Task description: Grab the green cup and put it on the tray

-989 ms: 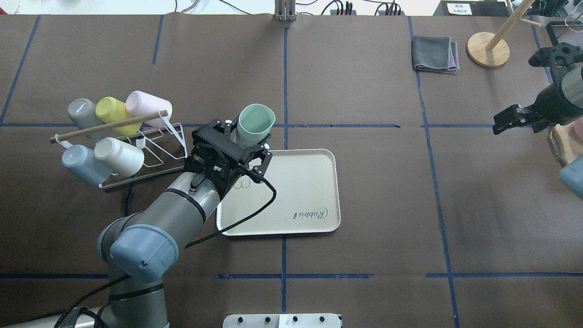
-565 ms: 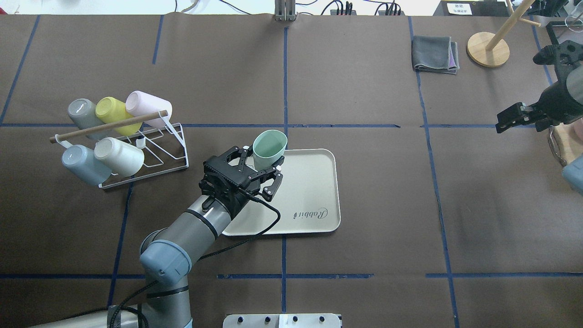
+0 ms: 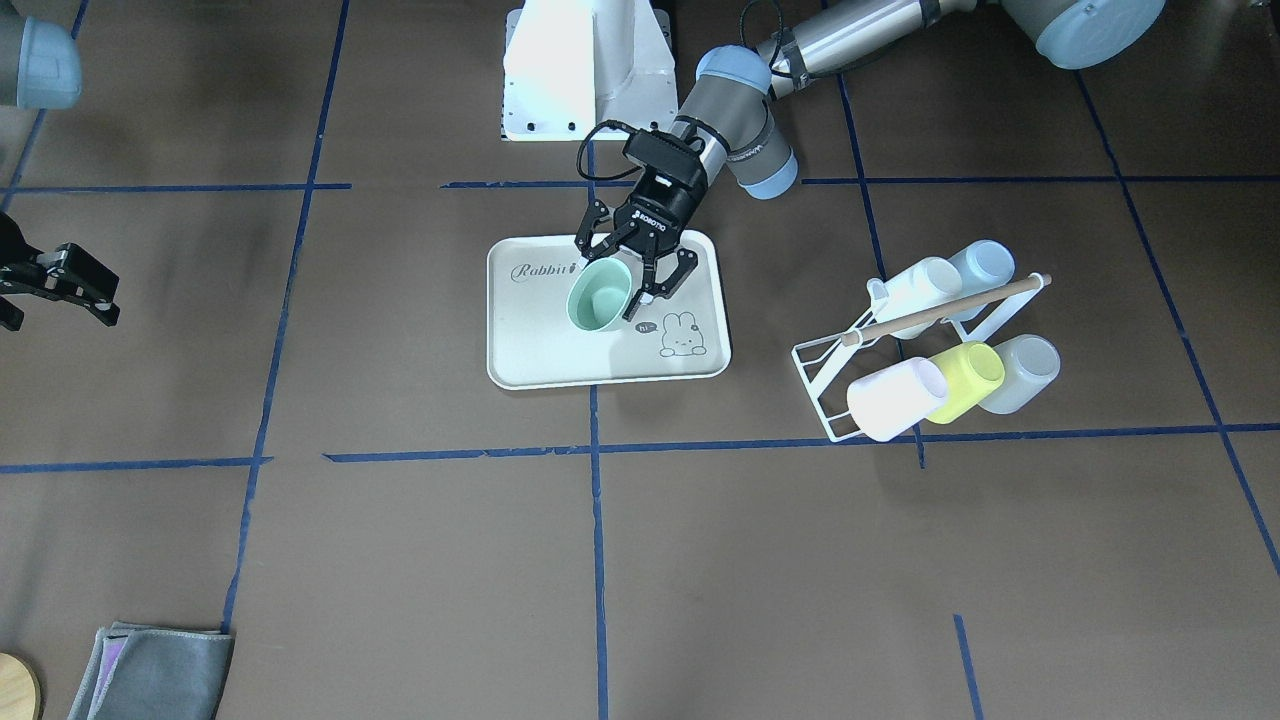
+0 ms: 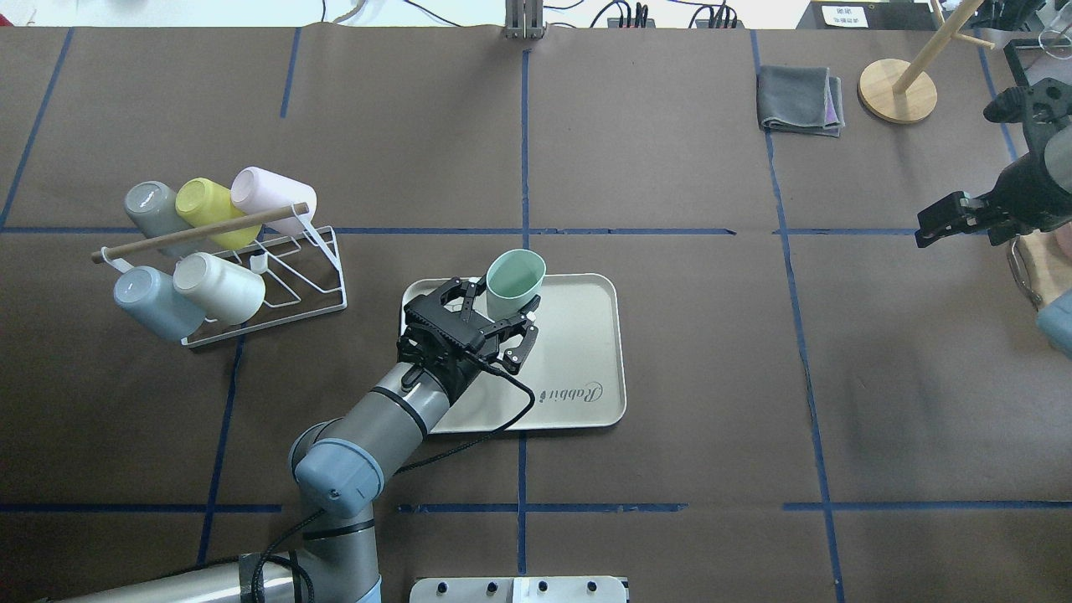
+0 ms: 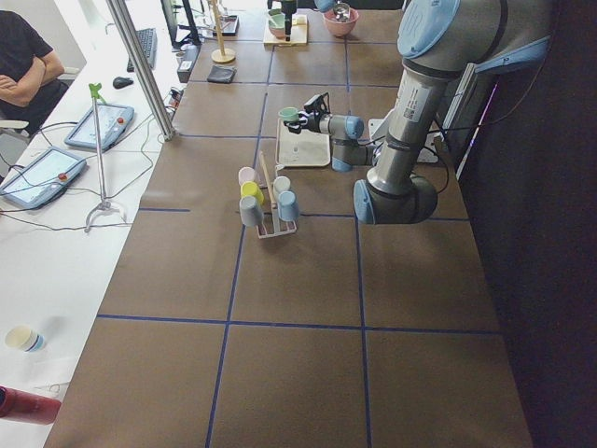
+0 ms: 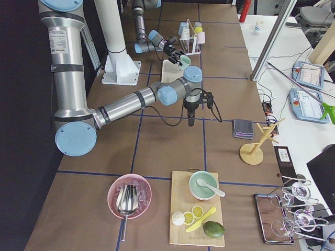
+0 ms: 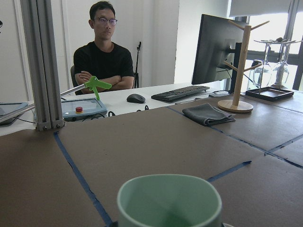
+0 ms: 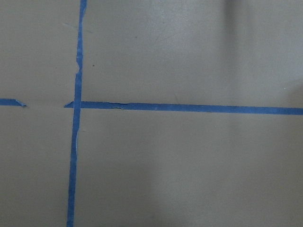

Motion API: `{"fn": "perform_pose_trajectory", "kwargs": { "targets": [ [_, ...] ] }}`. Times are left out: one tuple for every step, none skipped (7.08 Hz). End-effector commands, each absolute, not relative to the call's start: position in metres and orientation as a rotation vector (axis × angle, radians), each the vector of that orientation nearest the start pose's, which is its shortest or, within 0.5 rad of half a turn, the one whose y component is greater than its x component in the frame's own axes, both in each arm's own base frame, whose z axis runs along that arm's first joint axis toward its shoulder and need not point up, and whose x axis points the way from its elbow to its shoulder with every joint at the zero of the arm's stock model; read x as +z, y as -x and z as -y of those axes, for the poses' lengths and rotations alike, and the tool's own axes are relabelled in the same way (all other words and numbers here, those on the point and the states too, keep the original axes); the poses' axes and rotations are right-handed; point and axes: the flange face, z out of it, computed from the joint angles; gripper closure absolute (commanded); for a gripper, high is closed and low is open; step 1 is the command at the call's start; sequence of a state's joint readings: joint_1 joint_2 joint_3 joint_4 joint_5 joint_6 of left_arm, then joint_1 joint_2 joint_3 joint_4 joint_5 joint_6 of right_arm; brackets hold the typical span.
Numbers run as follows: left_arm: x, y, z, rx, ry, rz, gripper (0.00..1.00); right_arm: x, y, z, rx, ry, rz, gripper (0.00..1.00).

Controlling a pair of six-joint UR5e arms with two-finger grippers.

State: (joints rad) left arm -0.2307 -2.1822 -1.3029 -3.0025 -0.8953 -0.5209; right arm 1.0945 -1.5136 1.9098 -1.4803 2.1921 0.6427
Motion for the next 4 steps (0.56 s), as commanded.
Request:
{"fn": "perform_pose_trajectory", "kwargs": {
  "targets": [
    [0.2683, -0.6137, 0.3436, 0.031, -1.367, -1.037, 0.91, 0.4629, 0.1681, 0.4893, 0.008, -0.071, 0.763, 0.00],
    [0.2710, -0.6152, 0.3441, 0.035, -1.366, -1.028, 0.89, 0.4629, 0.1681, 0.4893, 0.008, -0.071, 0.763, 0.00],
    [0.2733, -0.6174, 0.3447, 0.048, -1.363, -1.008, 0.82, 0.4637, 0.1679, 0.4889, 0.008, -0.070, 0.762, 0.00],
    [0.2709, -0.6179, 0.3448, 0.047, -1.362, -1.009, 0.73, 0.4644, 0.1681, 0.4890, 0.008, -0.068, 0.763, 0.00]
  ]
}}
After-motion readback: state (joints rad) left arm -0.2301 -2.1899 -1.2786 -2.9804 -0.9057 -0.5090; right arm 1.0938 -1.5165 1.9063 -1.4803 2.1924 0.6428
